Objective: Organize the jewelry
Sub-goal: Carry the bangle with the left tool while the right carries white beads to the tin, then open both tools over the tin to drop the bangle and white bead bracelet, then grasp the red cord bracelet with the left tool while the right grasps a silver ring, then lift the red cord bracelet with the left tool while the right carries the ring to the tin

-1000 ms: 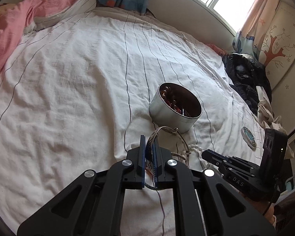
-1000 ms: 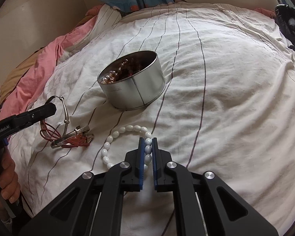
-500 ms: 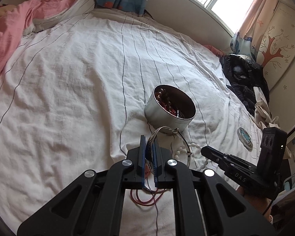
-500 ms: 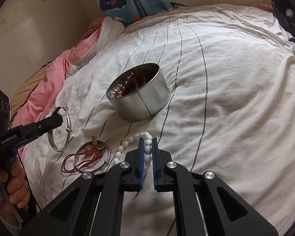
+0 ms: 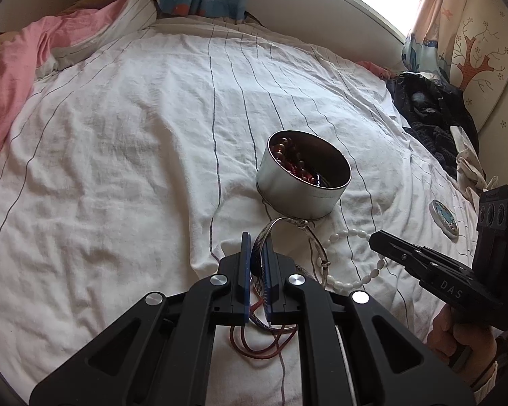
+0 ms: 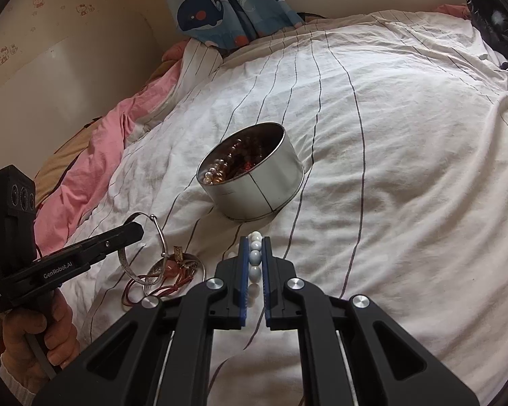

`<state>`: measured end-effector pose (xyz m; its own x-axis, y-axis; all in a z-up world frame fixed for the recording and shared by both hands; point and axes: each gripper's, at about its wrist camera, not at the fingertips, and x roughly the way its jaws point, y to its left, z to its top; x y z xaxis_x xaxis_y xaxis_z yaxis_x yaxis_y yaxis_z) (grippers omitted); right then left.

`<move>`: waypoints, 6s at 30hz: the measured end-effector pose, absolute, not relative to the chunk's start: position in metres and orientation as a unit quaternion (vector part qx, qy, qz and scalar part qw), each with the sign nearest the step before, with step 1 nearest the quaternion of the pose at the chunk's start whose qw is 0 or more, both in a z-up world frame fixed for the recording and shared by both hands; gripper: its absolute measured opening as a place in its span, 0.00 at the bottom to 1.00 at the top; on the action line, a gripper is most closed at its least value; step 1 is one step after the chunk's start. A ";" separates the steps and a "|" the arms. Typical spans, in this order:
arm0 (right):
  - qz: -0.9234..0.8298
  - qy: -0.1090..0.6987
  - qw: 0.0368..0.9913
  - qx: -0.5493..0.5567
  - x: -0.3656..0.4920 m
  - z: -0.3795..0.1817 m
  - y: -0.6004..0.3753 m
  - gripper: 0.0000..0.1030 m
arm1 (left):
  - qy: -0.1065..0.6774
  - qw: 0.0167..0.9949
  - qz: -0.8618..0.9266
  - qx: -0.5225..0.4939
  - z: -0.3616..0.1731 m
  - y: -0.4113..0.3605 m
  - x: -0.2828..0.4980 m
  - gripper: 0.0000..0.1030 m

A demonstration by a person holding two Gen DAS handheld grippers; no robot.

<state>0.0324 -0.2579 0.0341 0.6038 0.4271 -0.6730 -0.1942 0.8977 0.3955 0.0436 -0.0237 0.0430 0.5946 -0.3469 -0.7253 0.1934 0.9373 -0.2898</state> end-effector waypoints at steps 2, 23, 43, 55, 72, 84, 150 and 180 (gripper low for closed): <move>0.174 0.425 0.878 0.133 0.035 0.029 -0.255 0.08 | 0.423 0.890 -0.148 -0.082 0.043 -0.026 0.043 0.06; 0.194 0.412 0.876 0.156 0.033 0.026 -0.253 0.08 | 0.410 0.898 -0.147 -0.063 0.050 -0.034 0.047 0.06; 0.253 0.288 0.894 0.233 0.071 0.092 -0.264 0.08 | 0.378 0.905 -0.166 -0.103 0.074 -0.076 0.116 0.06; 0.185 0.338 0.889 0.248 0.107 0.055 -0.274 0.18 | 0.411 0.896 -0.142 -0.086 0.055 -0.056 0.120 0.17; 0.171 0.343 0.880 0.280 0.064 0.051 -0.286 0.37 | 0.403 0.895 -0.181 -0.063 0.060 -0.087 0.130 0.17; 0.162 0.348 0.874 0.298 0.057 0.052 -0.295 0.39 | 0.404 0.895 -0.181 -0.059 0.057 -0.071 0.108 0.18; 0.158 0.383 0.904 0.109 0.036 0.048 -0.239 0.05 | 0.380 0.879 -0.270 -0.099 0.098 -0.040 0.056 0.03; 0.126 0.469 0.873 0.046 0.057 0.015 -0.239 0.05 | 0.354 0.880 -0.285 -0.141 0.113 -0.080 0.118 0.03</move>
